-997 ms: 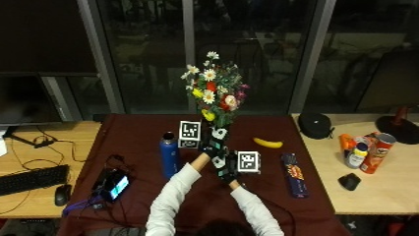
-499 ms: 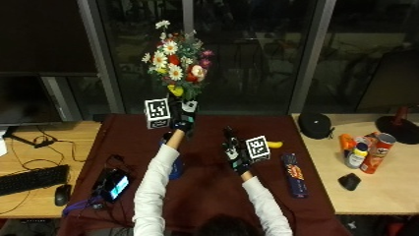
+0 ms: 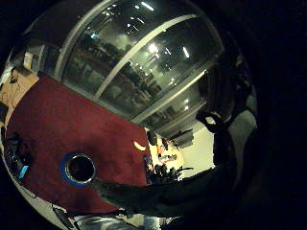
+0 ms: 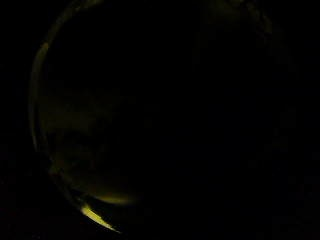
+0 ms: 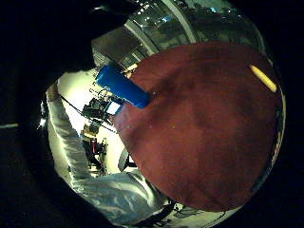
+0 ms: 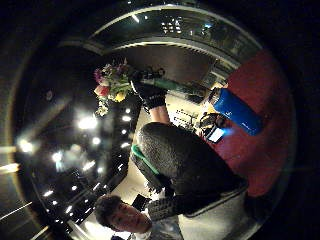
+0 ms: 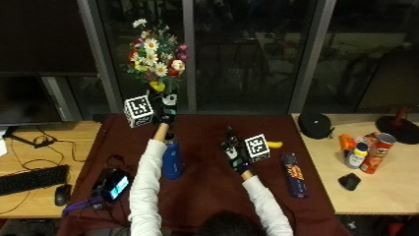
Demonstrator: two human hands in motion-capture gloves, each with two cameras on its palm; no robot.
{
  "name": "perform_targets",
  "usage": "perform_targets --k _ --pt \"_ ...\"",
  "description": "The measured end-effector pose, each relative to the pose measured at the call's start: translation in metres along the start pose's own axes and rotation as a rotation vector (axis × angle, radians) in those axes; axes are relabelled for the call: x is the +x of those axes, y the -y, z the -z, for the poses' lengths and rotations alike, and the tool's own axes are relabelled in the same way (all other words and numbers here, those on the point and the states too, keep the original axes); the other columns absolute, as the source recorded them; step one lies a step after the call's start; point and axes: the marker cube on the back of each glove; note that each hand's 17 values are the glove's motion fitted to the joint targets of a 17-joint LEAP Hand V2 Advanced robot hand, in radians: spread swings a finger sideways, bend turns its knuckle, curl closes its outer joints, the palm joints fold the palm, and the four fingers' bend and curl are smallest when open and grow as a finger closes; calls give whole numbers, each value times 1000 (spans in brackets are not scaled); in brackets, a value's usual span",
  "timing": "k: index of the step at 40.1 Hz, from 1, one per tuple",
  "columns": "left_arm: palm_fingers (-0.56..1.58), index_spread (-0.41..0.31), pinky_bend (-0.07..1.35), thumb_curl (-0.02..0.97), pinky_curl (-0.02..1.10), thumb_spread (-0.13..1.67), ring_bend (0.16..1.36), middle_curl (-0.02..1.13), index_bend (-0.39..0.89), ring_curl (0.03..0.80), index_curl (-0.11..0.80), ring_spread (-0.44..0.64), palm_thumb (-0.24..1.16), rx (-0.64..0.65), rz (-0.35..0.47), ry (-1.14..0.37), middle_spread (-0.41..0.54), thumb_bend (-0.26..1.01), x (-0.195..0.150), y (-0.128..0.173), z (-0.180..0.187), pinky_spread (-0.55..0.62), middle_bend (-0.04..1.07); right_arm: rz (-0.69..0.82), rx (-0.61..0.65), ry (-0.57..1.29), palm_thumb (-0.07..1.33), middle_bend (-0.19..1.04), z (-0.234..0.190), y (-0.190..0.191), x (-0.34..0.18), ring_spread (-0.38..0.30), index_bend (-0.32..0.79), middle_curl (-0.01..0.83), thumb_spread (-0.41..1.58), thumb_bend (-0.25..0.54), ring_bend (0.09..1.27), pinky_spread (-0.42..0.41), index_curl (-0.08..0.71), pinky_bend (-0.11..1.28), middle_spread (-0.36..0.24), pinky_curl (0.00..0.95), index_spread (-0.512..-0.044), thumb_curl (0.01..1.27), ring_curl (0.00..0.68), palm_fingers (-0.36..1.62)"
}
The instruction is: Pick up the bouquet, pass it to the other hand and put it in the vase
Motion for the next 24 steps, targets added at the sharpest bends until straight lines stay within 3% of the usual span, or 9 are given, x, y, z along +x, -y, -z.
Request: perform_targets --k 9,13,15,16,17,19,21,24 --pt "1363 -336 629 775 465 276 796 555 503 483 566 -381 855 9 65 -19 -335 -28 -30 3 3 -379 765 -25 -15 -6 183 200 -2 -3 12 48 110 351 1038 -26 474 276 204 683 -42 362 -394 318 313 127" --pt "1345 -332 645 782 470 289 786 556 460 482 564 -378 839 -38 86 -13 -334 -38 -58 -1 4 -381 767 72 -28 -21 189 198 0 -2 17 51 118 350 1039 -23 473 277 202 673 -40 356 -394 318 311 130" --pt "1272 -307 727 748 489 410 812 550 296 485 526 -376 709 -116 113 13 -333 -101 -80 -8 6 -404 743 48 -37 -32 188 196 1 -5 22 51 124 349 1045 -25 470 277 203 670 -39 354 -393 315 310 133" --pt "1111 -264 756 690 493 538 816 543 135 482 481 -361 528 -180 136 27 -318 -187 -91 -15 7 -394 713 -2 -40 -34 188 194 3 -8 26 52 130 348 1046 -25 468 278 205 667 -39 352 -393 315 309 137" --pt "567 -159 721 645 474 569 783 528 -170 469 387 -294 423 -258 162 37 -264 -210 -103 -24 10 -340 654 -48 -43 -36 188 193 4 -11 32 52 129 348 1046 -25 467 278 205 666 -38 352 -393 314 309 137" --pt "-218 -77 618 601 537 607 771 591 -46 568 397 -127 324 -416 209 52 -115 -174 -133 -43 17 -106 586 -85 -45 -49 194 194 7 -14 46 52 138 348 1048 -22 459 277 209 658 -34 348 -390 315 306 142" --pt "-393 -24 578 571 520 642 740 548 9 534 360 3 279 -508 233 76 10 -130 -165 -62 25 30 454 -95 -44 -64 196 195 10 -16 57 53 135 347 1054 -22 457 281 210 650 -33 346 -389 314 304 146" --pt "-366 39 492 540 421 685 667 424 -1 422 292 141 277 -531 249 151 141 -73 -197 -88 40 166 310 -143 -42 -68 202 191 14 -22 62 54 137 344 1056 -22 451 282 214 643 -31 344 -383 312 300 152"
